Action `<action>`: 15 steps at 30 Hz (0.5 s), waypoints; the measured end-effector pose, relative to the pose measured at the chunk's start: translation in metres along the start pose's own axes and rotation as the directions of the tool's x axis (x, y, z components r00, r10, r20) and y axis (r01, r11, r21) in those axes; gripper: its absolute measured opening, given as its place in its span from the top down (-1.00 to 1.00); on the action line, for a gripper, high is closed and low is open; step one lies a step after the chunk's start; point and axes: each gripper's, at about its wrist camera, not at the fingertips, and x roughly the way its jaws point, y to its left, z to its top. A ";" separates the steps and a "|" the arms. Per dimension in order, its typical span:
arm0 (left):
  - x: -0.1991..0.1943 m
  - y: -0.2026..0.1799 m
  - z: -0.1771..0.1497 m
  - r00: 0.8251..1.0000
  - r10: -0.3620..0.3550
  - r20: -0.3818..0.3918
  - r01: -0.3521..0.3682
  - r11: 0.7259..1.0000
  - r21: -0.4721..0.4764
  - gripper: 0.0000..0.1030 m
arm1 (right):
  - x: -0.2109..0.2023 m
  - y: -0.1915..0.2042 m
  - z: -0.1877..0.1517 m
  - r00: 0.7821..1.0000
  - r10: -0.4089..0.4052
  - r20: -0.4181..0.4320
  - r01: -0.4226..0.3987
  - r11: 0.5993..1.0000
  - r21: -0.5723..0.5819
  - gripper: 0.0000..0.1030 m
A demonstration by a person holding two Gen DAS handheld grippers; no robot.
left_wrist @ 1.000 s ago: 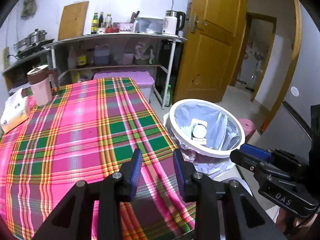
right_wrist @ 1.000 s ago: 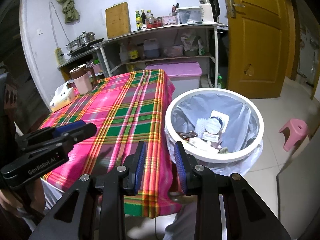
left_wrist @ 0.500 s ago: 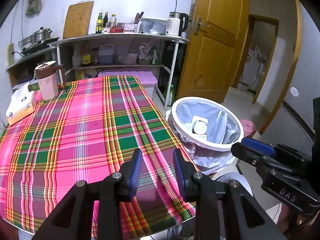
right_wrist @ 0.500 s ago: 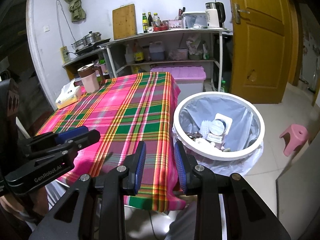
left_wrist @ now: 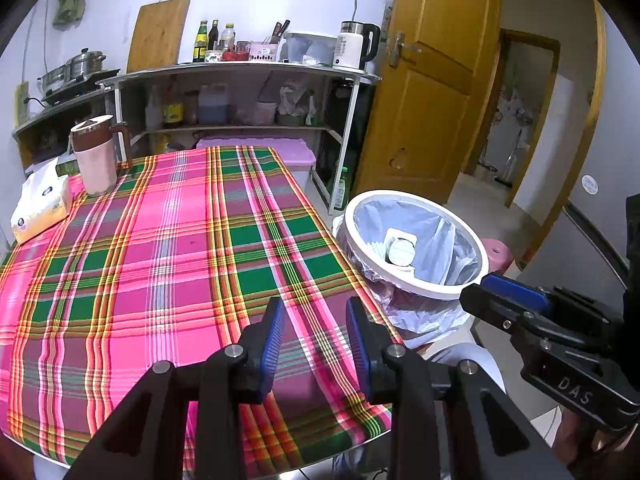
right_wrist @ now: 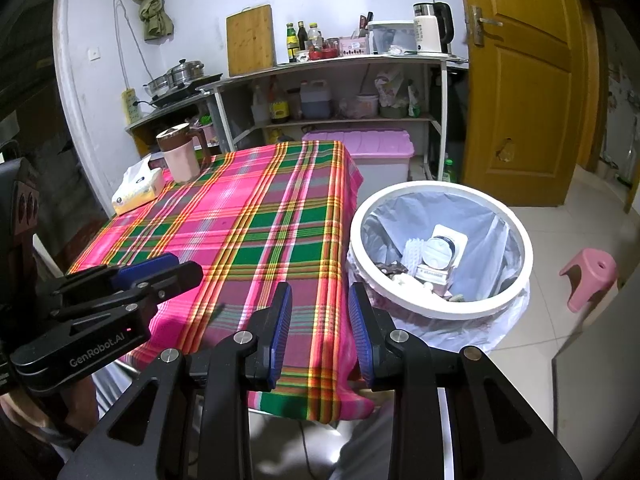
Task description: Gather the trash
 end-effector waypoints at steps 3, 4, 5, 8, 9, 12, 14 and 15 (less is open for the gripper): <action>0.000 0.000 0.000 1.000 0.000 0.000 0.000 1.000 0.001 0.38 | 0.001 0.000 0.000 1.000 0.000 -0.002 0.000 1.000 0.000 0.41; 0.000 0.000 0.000 1.000 0.000 -0.002 0.000 1.000 0.001 0.38 | 0.001 0.000 0.000 1.000 0.000 -0.002 0.000 1.000 0.000 0.41; 0.000 -0.001 0.000 1.000 0.001 0.000 -0.001 1.000 0.000 0.38 | 0.002 0.000 -0.001 1.000 0.001 -0.003 -0.001 1.000 0.001 0.41; 0.001 0.001 -0.001 1.000 0.003 -0.004 -0.003 1.000 0.000 0.38 | 0.002 0.001 -0.001 1.000 0.001 -0.004 -0.001 1.000 0.000 0.41; 0.003 0.001 -0.002 1.000 0.003 -0.006 -0.003 1.000 0.000 0.38 | 0.002 0.001 -0.001 1.000 0.001 -0.004 -0.001 1.000 0.000 0.41; 0.006 0.002 -0.005 1.000 0.005 -0.010 -0.005 1.000 -0.001 0.38 | 0.002 0.001 -0.001 1.000 0.002 -0.004 -0.002 1.000 0.000 0.41; 0.005 0.002 -0.005 1.000 0.006 -0.008 -0.006 1.000 0.001 0.38 | 0.002 0.001 -0.001 1.000 0.001 -0.004 -0.001 1.000 0.000 0.41; 0.005 0.002 -0.005 1.000 0.007 -0.008 -0.007 1.000 0.001 0.38 | 0.002 0.001 -0.001 1.000 0.001 -0.004 -0.001 1.000 0.000 0.41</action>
